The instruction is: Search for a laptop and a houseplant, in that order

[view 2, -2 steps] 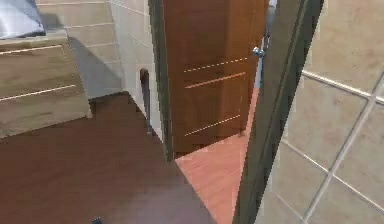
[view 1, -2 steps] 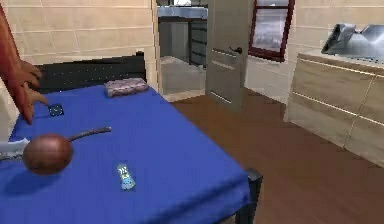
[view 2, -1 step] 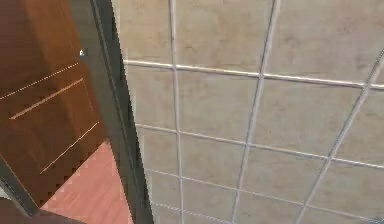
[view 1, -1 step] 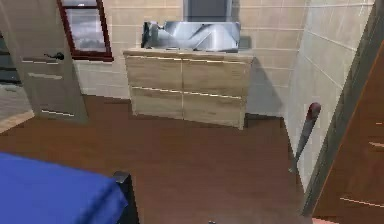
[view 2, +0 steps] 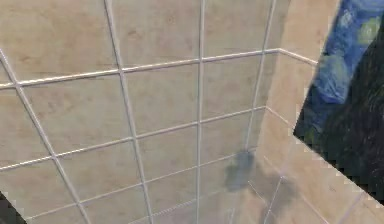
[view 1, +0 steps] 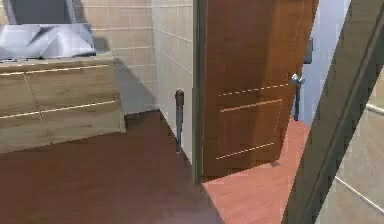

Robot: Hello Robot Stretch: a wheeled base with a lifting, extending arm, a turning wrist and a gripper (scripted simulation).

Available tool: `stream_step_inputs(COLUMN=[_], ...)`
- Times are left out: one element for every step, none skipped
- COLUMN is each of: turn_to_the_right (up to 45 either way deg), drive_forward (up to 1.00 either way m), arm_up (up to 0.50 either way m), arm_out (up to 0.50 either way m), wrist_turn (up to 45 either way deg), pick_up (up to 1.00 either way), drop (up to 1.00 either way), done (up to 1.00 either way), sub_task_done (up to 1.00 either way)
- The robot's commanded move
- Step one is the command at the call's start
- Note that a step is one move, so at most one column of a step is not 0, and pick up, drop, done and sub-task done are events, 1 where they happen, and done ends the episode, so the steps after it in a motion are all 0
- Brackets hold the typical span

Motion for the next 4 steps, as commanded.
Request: stream_step_inputs(turn_to_the_right=[0.0, 45.0, 21.0, 0.0], drive_forward=[0.80, 0.00, 0.00, 0.45], arm_up=[0.00, 0.00, 0.00, 0.00], arm_out=[0.00, 0.00, 0.00, 0.00], wrist_turn=[0.0, 0.0, 0.0, 0.0], pick_up=[0.00, 0.00, 0.00, 0.00], drop=[0.00, 0.00, 0.00, 0.00], done=[0.00, 0.00, 0.00, 0.00], sub_task_done=[0.00, 0.00, 0.00, 0.00])
